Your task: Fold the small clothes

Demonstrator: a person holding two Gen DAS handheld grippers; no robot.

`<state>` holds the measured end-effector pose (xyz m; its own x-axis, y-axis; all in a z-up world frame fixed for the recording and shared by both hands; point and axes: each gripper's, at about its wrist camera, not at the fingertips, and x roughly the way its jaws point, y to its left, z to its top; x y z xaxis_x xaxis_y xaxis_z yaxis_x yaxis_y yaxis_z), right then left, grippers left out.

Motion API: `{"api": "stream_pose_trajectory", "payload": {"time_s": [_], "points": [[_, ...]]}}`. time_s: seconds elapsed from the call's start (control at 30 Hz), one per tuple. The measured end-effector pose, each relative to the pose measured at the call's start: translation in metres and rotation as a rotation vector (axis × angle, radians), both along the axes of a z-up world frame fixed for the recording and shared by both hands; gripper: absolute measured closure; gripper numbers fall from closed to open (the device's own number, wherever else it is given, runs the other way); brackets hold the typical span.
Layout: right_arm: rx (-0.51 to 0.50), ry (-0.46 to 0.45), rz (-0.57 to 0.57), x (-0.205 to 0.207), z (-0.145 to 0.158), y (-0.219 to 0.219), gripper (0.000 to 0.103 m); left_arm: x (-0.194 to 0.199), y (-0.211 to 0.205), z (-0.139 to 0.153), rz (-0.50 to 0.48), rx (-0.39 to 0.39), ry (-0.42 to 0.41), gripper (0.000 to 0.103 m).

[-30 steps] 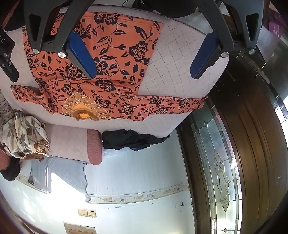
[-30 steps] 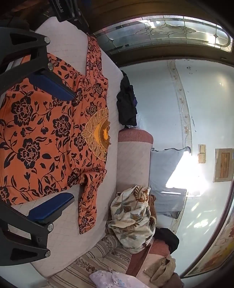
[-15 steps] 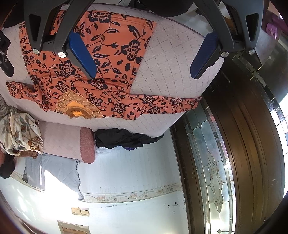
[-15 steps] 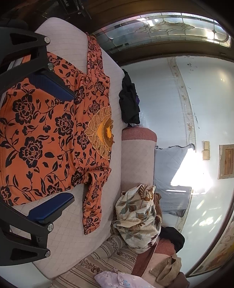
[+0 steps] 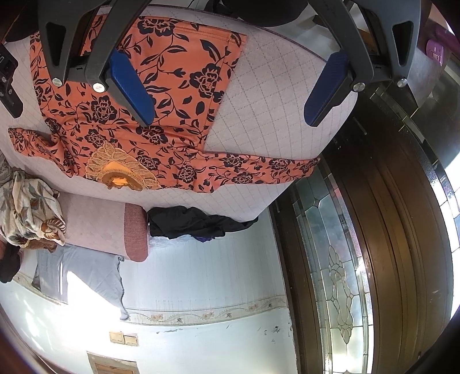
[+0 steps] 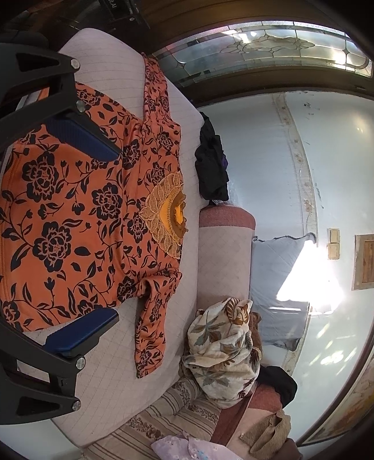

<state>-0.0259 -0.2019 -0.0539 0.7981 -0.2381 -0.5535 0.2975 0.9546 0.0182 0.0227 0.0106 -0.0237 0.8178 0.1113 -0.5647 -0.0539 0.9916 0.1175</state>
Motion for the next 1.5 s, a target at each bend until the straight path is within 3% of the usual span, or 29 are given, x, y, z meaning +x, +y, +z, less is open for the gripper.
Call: {"api": "stream_pose_trajectory", "payload": {"time_s": [1.5], "points": [[0.043,0.019,-0.018,0.006,-0.012,-0.009,0.0,0.009,-0.017,-0.015,-0.028,0.038,0.051,0.0]]}}
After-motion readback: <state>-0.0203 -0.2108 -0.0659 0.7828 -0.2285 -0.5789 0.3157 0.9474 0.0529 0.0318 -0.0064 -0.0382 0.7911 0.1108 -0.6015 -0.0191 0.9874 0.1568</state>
